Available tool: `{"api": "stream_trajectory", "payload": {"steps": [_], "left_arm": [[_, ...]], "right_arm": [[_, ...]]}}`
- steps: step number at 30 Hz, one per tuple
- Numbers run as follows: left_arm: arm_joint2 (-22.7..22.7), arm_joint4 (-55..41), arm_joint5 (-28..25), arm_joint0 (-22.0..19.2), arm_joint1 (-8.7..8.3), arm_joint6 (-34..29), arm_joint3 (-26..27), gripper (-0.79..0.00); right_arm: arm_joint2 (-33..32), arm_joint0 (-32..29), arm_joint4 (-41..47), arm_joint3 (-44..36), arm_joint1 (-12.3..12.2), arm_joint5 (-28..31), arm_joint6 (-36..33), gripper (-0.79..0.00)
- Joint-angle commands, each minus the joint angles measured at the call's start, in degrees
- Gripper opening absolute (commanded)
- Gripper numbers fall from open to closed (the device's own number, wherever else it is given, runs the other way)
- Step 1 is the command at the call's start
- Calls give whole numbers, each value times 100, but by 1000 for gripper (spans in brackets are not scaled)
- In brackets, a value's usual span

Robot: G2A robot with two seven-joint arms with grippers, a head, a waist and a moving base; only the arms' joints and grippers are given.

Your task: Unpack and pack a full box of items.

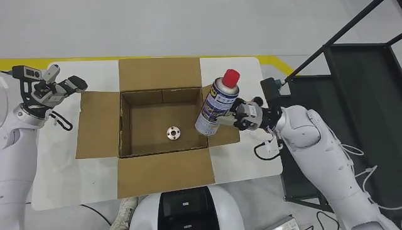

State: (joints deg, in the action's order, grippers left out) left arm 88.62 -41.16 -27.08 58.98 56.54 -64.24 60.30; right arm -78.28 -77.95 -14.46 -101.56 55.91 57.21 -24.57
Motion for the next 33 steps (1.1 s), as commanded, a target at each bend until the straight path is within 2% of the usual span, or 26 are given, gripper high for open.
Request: {"api": "stream_trajectory", "payload": {"steps": [1, 7, 9, 14, 22, 24, 33], "left_arm": [[0, 0, 0, 0, 0, 0, 0, 0], [0, 0, 0, 0, 0, 0, 0, 0], [0, 0, 0, 0, 0, 0, 0, 0], [0, 0, 0, 0, 0, 0, 0, 0], [0, 0, 0, 0, 0, 0, 0, 0], [0, 0, 0, 0, 0, 0, 0, 0], [0, 0, 0, 0, 0, 0, 0, 0]], "right_arm": [[-466, -410, -143, -109, -37, 79, 221, -785], [-1553, -1644, -1025, -448, 7, -66, 1512, -785], [-1866, -2043, -1495, -500, 54, -321, 2017, -785], [-2050, -2724, -2480, -407, 183, -1054, 3047, -785], [-1756, -2925, -3493, 402, 378, -1884, 4981, -785], [-1564, -2879, -3771, 572, 423, -2191, 5195, -785], [-1450, -2835, -3783, 691, 443, -2194, 5275, -785]]}}
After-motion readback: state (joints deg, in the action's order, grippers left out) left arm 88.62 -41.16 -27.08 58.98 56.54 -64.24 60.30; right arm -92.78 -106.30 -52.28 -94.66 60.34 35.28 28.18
